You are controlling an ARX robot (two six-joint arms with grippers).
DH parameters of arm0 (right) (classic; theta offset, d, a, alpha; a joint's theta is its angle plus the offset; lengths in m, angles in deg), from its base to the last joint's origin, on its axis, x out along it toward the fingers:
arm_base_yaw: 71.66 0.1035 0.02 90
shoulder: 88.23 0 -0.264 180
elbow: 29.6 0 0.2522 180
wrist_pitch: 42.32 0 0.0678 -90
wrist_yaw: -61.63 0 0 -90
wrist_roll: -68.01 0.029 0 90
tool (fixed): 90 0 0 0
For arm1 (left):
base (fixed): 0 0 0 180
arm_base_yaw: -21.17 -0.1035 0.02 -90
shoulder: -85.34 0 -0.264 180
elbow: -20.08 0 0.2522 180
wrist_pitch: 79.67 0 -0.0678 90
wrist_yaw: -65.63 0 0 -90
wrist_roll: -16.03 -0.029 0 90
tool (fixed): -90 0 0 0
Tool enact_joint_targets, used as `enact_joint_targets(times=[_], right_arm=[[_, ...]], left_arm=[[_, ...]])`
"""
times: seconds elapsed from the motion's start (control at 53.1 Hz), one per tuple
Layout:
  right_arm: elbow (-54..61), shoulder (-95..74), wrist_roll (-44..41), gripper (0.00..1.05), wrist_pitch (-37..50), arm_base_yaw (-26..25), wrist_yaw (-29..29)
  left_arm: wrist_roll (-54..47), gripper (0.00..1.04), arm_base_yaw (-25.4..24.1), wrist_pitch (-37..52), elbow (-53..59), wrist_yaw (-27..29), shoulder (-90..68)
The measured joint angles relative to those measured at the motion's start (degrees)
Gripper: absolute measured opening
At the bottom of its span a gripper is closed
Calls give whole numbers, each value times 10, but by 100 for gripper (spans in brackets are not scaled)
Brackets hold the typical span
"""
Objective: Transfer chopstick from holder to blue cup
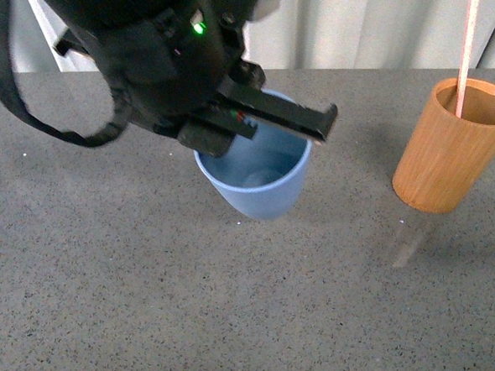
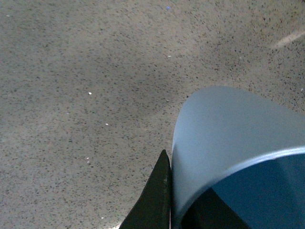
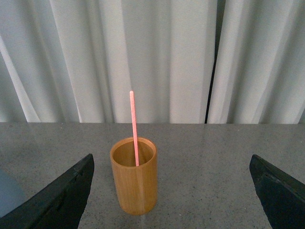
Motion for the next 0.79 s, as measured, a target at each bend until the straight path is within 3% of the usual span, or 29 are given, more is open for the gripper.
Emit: enact_joint_targets(times=[0.792], right_arm=[[0,0,0,95,0,0,0]], left_arm=[[32,3,71,37,-59,25,-130]])
